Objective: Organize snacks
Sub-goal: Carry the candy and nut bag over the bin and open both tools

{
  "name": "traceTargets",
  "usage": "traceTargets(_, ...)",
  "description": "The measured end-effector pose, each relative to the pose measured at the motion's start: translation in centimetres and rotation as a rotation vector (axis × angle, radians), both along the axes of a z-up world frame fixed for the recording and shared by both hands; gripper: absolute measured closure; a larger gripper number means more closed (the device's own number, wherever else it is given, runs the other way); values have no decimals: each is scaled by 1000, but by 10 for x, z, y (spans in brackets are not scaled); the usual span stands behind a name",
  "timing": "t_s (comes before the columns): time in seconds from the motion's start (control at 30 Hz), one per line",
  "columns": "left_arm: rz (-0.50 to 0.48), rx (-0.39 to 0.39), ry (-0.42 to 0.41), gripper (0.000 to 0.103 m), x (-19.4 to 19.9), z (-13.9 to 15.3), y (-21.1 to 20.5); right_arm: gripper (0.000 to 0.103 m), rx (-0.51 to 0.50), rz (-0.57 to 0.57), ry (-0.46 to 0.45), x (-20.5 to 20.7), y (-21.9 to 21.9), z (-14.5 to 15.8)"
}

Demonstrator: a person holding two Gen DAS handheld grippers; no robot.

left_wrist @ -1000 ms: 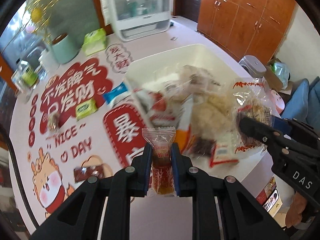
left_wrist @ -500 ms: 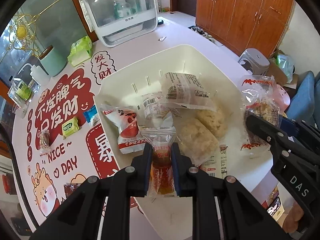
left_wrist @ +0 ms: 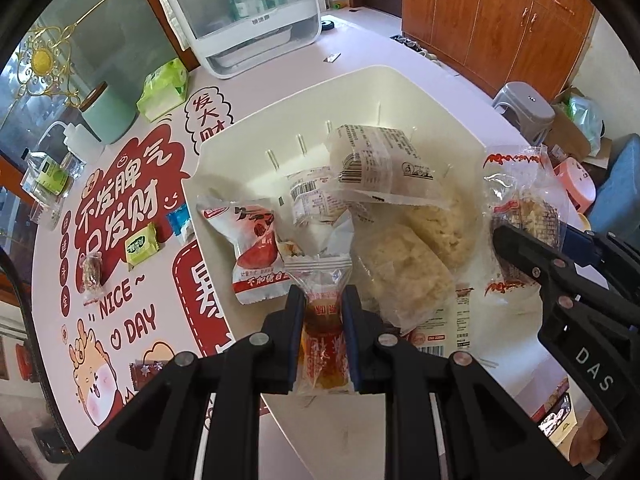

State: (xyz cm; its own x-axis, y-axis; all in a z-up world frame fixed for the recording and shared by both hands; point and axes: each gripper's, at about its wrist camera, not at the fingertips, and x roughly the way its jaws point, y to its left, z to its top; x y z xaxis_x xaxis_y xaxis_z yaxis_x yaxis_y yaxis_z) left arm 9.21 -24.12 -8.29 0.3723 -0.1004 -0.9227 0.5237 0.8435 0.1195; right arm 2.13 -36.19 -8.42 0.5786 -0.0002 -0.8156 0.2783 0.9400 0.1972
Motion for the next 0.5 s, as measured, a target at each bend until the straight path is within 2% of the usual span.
traceTargets(0.13, 3, 21, 12, 83, 1, -4, 1, 66, 7, 1, 14, 3, 0, -5)
traceTargets(0.2, 4, 33, 17, 74, 0, -6, 1, 66, 6, 0, 13, 4, 0, -4)
traceTargets(0.23, 7, 41, 13, 64, 0, -7, 1, 66, 5, 3, 15, 5, 0, -4)
traceTargets(0.27, 12, 49, 5, 50, -1, -7, 2, 65, 4, 3, 20, 5, 1, -4)
traceTargets(0.33, 20, 54, -11, 35, -3, -5, 4, 63, 10, 4, 23, 6, 2, -5)
traceTargets(0.5, 20, 74, -23, 30, -7, -5, 6, 62, 1, 4, 37, 4, 6, -9)
